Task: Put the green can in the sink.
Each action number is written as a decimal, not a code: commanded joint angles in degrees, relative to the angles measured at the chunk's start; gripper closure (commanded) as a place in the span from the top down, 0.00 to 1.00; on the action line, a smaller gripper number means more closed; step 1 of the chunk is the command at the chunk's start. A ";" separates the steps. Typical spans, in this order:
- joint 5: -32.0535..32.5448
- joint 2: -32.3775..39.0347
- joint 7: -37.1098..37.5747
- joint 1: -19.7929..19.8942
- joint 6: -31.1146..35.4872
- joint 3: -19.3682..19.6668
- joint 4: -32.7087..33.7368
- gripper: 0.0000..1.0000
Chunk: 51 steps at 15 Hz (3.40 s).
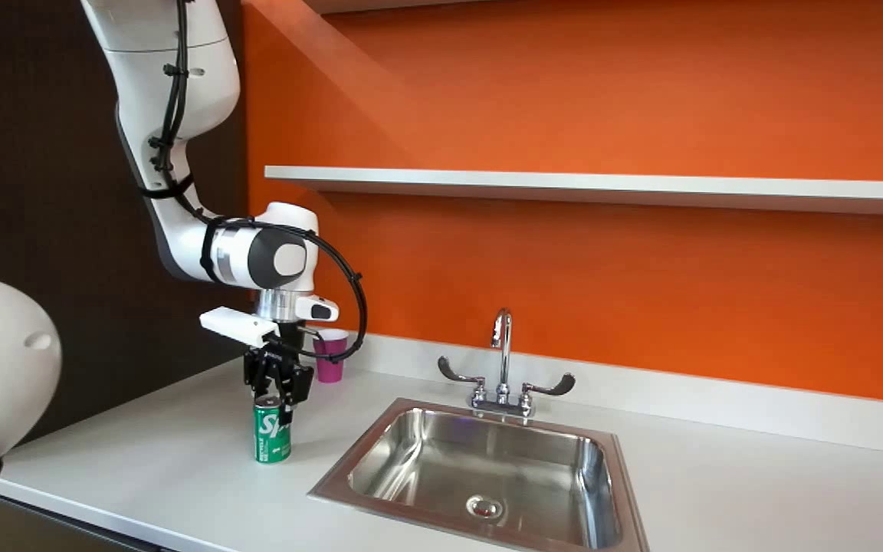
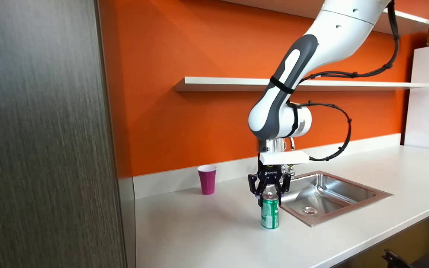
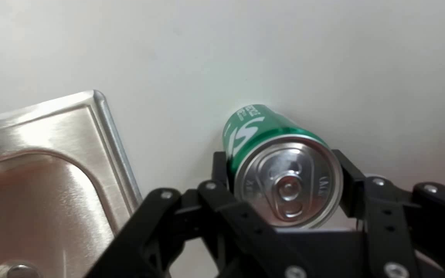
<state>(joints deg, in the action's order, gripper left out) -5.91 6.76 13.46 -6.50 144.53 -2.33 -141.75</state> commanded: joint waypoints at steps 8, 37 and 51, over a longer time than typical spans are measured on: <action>1.03 -5.36 1.87 0.69 -2.76 -0.02 0.04 0.39; -12.21 -14.85 -11.38 10.02 -8.96 10.39 1.89 0.64; -11.25 -3.13 -10.13 15.23 -4.72 13.74 6.92 0.39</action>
<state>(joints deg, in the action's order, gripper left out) -17.79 -0.93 2.30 7.38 139.64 11.52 -138.77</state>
